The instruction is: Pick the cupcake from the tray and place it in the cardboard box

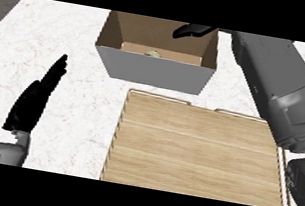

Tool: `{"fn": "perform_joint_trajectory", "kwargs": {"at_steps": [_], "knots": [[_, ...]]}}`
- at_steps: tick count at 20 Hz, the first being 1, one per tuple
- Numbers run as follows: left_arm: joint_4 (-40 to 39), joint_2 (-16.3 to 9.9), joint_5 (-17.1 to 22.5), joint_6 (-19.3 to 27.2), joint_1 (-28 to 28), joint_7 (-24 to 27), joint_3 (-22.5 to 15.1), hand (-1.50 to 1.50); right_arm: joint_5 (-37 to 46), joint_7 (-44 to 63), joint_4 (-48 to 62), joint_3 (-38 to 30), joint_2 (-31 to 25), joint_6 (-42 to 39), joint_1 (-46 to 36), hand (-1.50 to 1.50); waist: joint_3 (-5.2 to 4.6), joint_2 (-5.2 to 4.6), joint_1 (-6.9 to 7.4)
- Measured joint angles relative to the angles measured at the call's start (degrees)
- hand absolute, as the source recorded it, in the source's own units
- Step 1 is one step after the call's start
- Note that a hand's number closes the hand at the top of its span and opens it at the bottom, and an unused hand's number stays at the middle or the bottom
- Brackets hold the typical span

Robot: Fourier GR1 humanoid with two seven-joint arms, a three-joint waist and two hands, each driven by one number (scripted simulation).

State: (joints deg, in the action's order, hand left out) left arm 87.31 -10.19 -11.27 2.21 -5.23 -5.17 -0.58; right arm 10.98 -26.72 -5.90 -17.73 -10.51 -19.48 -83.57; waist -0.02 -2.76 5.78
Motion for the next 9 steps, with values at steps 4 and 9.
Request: {"fn": "perform_joint_trajectory", "kwargs": {"at_steps": [4, 9], "knots": [[0.3, 0.4, -0.4, 0.2, -0.3, 0.4, -0.5, 0.00, -1.7, 1.5, 0.5, -2.0, -5.5, -1.7, 0.5, -1.50, 0.06, -0.63, 0.84], [1.2, 0.4, -0.4, -0.2, -0.9, 0.1, -0.9, 0.00, -2.3, 0.8, 0.3, -2.9, -11.2, -5.5, 2.3, -1.50, 0.19, -1.39, 2.03]]}}
